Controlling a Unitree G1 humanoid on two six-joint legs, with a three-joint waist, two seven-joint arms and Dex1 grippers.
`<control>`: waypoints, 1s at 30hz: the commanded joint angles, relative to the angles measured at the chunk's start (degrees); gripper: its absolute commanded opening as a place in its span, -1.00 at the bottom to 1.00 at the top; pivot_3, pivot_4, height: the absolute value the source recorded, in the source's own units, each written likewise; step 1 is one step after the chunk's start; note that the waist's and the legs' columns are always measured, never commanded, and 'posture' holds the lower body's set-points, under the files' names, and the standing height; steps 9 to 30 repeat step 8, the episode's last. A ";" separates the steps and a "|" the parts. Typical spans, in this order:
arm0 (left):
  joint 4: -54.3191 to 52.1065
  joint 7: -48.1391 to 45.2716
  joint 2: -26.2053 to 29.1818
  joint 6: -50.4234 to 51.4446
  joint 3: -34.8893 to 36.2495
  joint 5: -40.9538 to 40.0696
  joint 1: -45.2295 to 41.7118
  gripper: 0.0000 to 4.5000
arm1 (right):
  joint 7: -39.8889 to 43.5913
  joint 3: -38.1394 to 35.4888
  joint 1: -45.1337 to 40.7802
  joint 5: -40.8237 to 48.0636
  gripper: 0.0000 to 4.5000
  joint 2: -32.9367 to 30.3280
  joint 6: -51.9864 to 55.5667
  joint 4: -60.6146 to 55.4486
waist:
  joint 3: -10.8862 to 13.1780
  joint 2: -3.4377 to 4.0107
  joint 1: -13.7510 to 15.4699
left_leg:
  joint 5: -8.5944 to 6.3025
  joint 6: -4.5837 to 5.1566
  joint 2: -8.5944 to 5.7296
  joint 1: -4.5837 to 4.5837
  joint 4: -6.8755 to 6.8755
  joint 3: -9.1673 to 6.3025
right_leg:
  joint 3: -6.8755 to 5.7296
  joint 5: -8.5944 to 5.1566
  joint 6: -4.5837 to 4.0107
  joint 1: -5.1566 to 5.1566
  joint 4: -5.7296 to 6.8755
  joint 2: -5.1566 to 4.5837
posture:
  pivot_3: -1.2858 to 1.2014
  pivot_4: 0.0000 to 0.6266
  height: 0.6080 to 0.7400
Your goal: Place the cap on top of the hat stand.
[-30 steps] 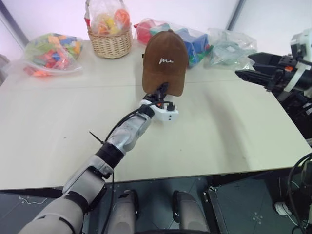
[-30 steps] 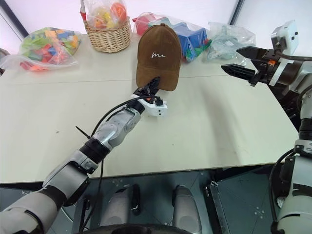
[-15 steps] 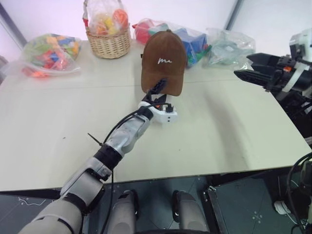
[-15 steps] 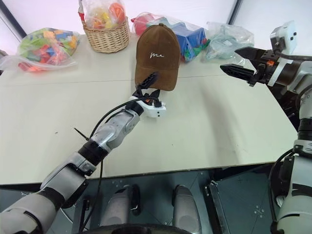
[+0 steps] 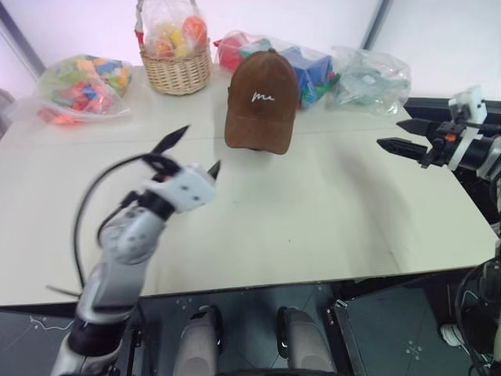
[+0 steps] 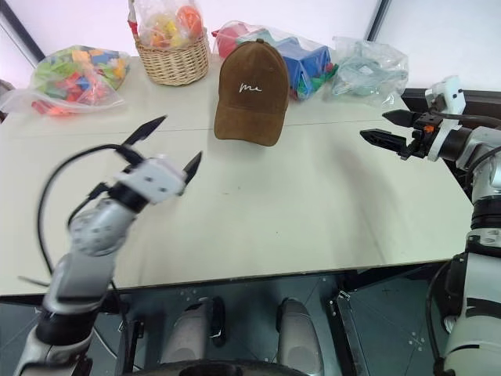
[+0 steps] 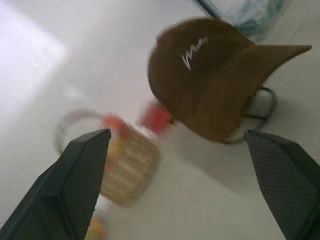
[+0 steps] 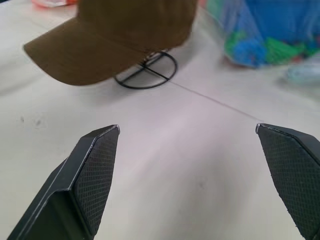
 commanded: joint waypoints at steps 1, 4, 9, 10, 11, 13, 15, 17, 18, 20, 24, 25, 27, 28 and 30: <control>-7.02 -10.90 3.03 16.80 10.27 -16.96 5.84 0.98 | 0.47 -1.49 -2.40 -0.90 1.00 -0.80 -3.68 4.11 | 0.00 0.02 -0.22 | 0.00 0.00 0.00 0.04 0.00 -0.01 | 0.00 -0.01 0.00 0.04 -0.01 0.00 | 0.03 -0.52 1.00; -2.32 -10.36 2.72 22.87 24.95 -24.31 7.50 0.98 | 1.22 -1.76 -3.37 -0.83 1.00 -0.22 -4.06 7.05 | 0.01 0.02 -0.52 | -0.01 -0.01 0.00 0.05 0.02 -0.06 | -0.01 -0.02 0.01 0.05 -0.02 0.01 | 0.03 -0.52 1.00; 6.37 -7.19 3.80 20.79 34.31 -27.26 5.59 0.98 | 3.28 -1.26 -4.57 -0.89 1.00 0.12 -3.13 8.51 | 0.00 0.03 -0.97 | -0.02 -0.04 -0.02 0.16 0.05 -0.35 | -0.17 -0.02 0.01 0.25 -0.02 0.07 | 0.03 -0.52 1.00; 6.37 -7.19 3.80 20.79 34.31 -27.26 5.59 0.98 | 3.28 -1.26 -4.57 -0.89 1.00 0.12 -3.13 8.51 | 0.00 0.03 -0.97 | -0.02 -0.04 -0.02 0.16 0.05 -0.35 | -0.17 -0.02 0.01 0.25 -0.02 0.07 | 0.03 -0.52 1.00; 6.37 -7.19 3.80 20.79 34.31 -27.26 5.59 0.98 | 3.28 -1.26 -4.57 -0.89 1.00 0.12 -3.13 8.51 | 0.00 0.03 -0.97 | -0.02 -0.04 -0.02 0.16 0.05 -0.35 | -0.17 -0.02 0.01 0.25 -0.02 0.07 | 0.03 -0.52 1.00; 6.37 -7.19 3.80 20.79 34.31 -27.26 5.59 0.98 | 3.28 -1.26 -4.57 -0.89 1.00 0.12 -3.13 8.51 | 0.00 0.03 -0.97 | -0.02 -0.04 -0.02 0.16 0.05 -0.35 | -0.17 -0.02 0.01 0.25 -0.02 0.07 | 0.03 -0.52 1.00; 6.37 -7.19 3.80 20.79 34.31 -27.26 5.59 0.98 | 3.28 -1.26 -4.57 -0.89 1.00 0.12 -3.13 8.51 | 0.00 0.03 -0.97 | -0.02 -0.04 -0.02 0.16 0.05 -0.35 | -0.17 -0.02 0.01 0.25 -0.02 0.07 | 0.03 -0.52 1.00; 6.37 -7.19 3.80 20.79 34.31 -27.26 5.59 0.98 | 3.28 -1.26 -4.57 -0.89 1.00 0.12 -3.13 8.51 | 0.00 0.03 -0.97 | -0.02 -0.04 -0.02 0.16 0.05 -0.35 | -0.17 -0.02 0.01 0.25 -0.02 0.07 | 0.03 -0.52 1.00; 6.37 -7.19 3.80 20.79 34.31 -27.26 5.59 0.98 | 3.28 -1.26 -4.57 -0.89 1.00 0.12 -3.13 8.51 | 0.00 0.03 -0.97 | -0.02 -0.04 -0.02 0.16 0.05 -0.35 | -0.17 -0.02 0.01 0.25 -0.02 0.07 | 0.03 -0.52 1.00; 6.37 -7.19 3.80 20.79 34.31 -27.26 5.59 0.98 | 3.28 -1.26 -4.57 -0.89 1.00 0.12 -3.13 8.51 | 0.00 0.03 -0.97 | -0.02 -0.04 -0.02 0.16 0.05 -0.35 | -0.17 -0.02 0.01 0.25 -0.02 0.07 | 0.03 -0.52 1.00; 6.37 -7.19 3.80 20.79 34.31 -27.26 5.59 0.98 | 3.28 -1.26 -4.57 -0.89 1.00 0.12 -3.13 8.51 | 0.00 0.03 -0.97 | -0.02 -0.04 -0.02 0.16 0.05 -0.35 | -0.17 -0.02 0.01 0.25 -0.02 0.07 | 0.03 -0.52 1.00; 6.37 -7.19 3.80 20.79 34.31 -27.26 5.59 0.98 | 3.28 -1.26 -4.57 -0.89 1.00 0.12 -3.13 8.51 | 0.00 0.03 -0.97 | -0.02 -0.04 -0.02 0.16 0.05 -0.35 | -0.17 -0.02 0.01 0.25 -0.02 0.07 | 0.03 -0.52 1.00; 6.37 -7.19 3.80 20.79 34.31 -27.26 5.59 0.98 | 3.28 -1.26 -4.57 -0.89 1.00 0.12 -3.13 8.51 | 0.00 0.03 -0.97 | -0.02 -0.04 -0.02 0.16 0.05 -0.35 | -0.17 -0.02 0.01 0.25 -0.02 0.07 | 0.03 -0.52 1.00; 6.37 -7.19 3.80 20.79 34.31 -27.26 5.59 0.98 | 3.28 -1.26 -4.57 -0.89 1.00 0.12 -3.13 8.51 | 0.00 0.03 -0.97 | -0.02 -0.04 -0.02 0.16 0.05 -0.35 | -0.17 -0.02 0.01 0.25 -0.02 0.07 | 0.03 -0.52 1.00; 6.37 -7.19 3.80 20.79 34.31 -27.26 5.59 0.98 | 3.28 -1.26 -4.57 -0.89 1.00 0.12 -3.13 8.51 | 0.00 0.03 -0.97 | -0.02 -0.04 -0.02 0.16 0.05 -0.35 | -0.17 -0.02 0.01 0.25 -0.02 0.07 | 0.03 -0.52 1.00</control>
